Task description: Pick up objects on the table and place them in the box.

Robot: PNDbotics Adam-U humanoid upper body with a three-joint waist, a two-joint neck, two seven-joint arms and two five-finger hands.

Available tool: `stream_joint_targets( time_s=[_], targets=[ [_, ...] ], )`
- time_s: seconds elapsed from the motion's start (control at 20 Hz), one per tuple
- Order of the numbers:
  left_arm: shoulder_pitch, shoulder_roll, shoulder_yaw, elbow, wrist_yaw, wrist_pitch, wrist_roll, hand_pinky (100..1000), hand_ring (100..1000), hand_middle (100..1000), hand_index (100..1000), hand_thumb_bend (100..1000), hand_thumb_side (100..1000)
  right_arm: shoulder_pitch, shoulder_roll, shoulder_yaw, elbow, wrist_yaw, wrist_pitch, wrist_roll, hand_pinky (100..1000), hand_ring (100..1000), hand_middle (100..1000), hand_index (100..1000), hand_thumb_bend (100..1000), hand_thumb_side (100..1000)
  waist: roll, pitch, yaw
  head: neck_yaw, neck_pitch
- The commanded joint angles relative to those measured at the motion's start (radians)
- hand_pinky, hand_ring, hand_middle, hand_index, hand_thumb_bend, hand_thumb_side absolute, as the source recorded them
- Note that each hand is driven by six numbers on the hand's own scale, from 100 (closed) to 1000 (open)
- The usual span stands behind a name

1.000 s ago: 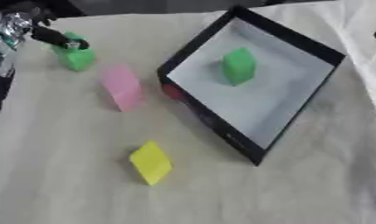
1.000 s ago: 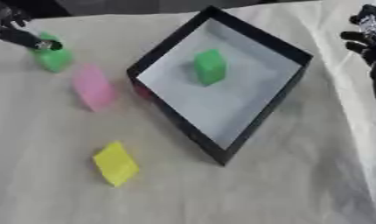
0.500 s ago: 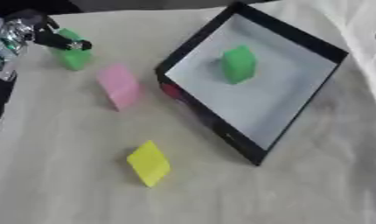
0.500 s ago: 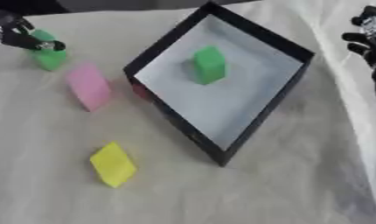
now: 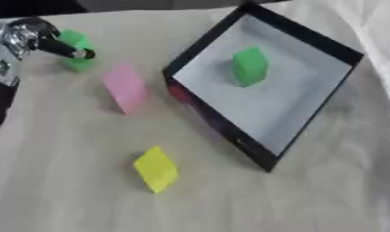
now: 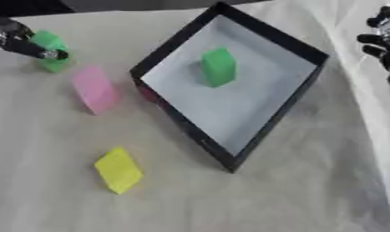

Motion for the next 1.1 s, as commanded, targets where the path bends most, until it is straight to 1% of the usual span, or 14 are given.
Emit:
stream_joint_targets(
  time_s=[0.05,0.15,0.25,0.3,0.35,0.4,0.45,0.55,0.65,0.7,0.75,0.8,0.9,1.1],
  targets=[
    [-0.02,0.019,0.005,-0.008,-0.016,-0.007,-0.017,844,749,714,808,585,505,-0.008,-0.029,-0.007,-0.006,0.004,-0.002,0.001,879,785,817,903,100,603,-0.003,-0.009,0.003,0.004,-0.006],
    [-0.021,0.018,0.006,-0.008,-0.019,-0.01,-0.023,836,735,692,789,534,471,-0.007,-0.029,-0.007,-0.005,0.004,-0.002,0.003,879,785,817,904,100,605,-0.003,-0.01,0.004,0.004,-0.006],
    [-0.022,0.017,0.007,-0.007,-0.018,-0.01,-0.027,826,716,671,773,453,425,-0.006,-0.029,-0.007,-0.005,0.005,-0.002,0.003,879,785,817,904,100,605,-0.003,-0.011,0.004,0.004,-0.006],
    [-0.023,0.015,0.007,-0.007,-0.016,-0.009,-0.027,823,709,662,766,391,382,-0.005,-0.028,-0.008,-0.004,0.005,-0.002,0.003,879,785,817,904,100,606,-0.003,-0.012,0.005,0.004,-0.005],
    [-0.024,0.014,0.007,-0.008,-0.014,-0.007,-0.027,822,707,660,765,381,373,-0.005,-0.028,-0.008,-0.004,0.005,-0.002,0.003,879,785,817,904,100,606,-0.003,-0.012,0.005,0.004,-0.005],
    [-0.025,0.013,0.008,-0.009,-0.01,-0.005,-0.026,817,695,645,755,298,317,-0.004,-0.028,-0.008,-0.004,0.005,-0.002,0.004,880,786,817,904,100,607,-0.003,-0.013,0.005,0.004,-0.004],
    [-0.026,0.012,0.008,-0.01,-0.005,-0.003,-0.025,817,694,644,754,293,316,-0.004,-0.028,-0.008,-0.004,0.004,-0.002,0.004,880,786,817,904,100,607,-0.003,-0.014,0.005,0.004,-0.003],
    [-0.028,0.01,0.009,-0.02,0.016,0.0,-0.021,814,681,623,736,184,288,-0.001,-0.027,-0.008,-0.002,0.005,-0.001,0.005,880,786,817,905,100,609,-0.003,-0.018,0.007,0.001,0.002],
    [-0.03,0.01,0.004,-0.035,0.041,0.001,-0.017,814,680,622,735,142,276,0.003,-0.026,-0.008,0.0,0.005,0.0,0.007,880,786,818,905,100,609,-0.004,-0.024,0.011,-0.003,0.006],
    [-0.032,0.011,0.0,-0.045,0.053,0.0,-0.017,815,680,621,734,100,258,0.005,-0.026,-0.008,0.001,0.005,0.0,0.007,881,786,818,905,100,609,-0.005,-0.028,0.013,-0.004,0.009],
    [-0.033,0.013,-0.004,-0.056,0.066,-0.002,-0.019,815,680,621,734,100,253,0.008,-0.026,-0.009,0.002,0.005,-0.001,0.006,881,786,818,905,100,609,-0.005,-0.031,0.016,-0.005,0.012],
    [-0.036,0.015,-0.009,-0.068,0.076,-0.004,-0.021,815,679,618,730,100,194,0.011,-0.026,-0.009,0.003,0.004,-0.001,0.006,881,786,818,905,100,610,-0.006,-0.036,0.018,-0.007,0.016],
    [-0.041,0.022,-0.022,-0.097,0.096,-0.01,-0.027,814,678,616,727,100,110,0.016,-0.027,-0.01,0.004,0.003,-0.002,0.007,881,786,818,905,100,610,-0.007,-0.047,0.024,-0.014,0.024],
    [-0.055,0.044,-0.053,-0.166,0.119,-0.033,-0.044,815,681,615,728,100,113,0.024,-0.029,-0.011,0.006,0.002,-0.004,0.007,881,786,819,906,100,609,-0.008,-0.066,0.032,-0.027,0.034]
  ],
)
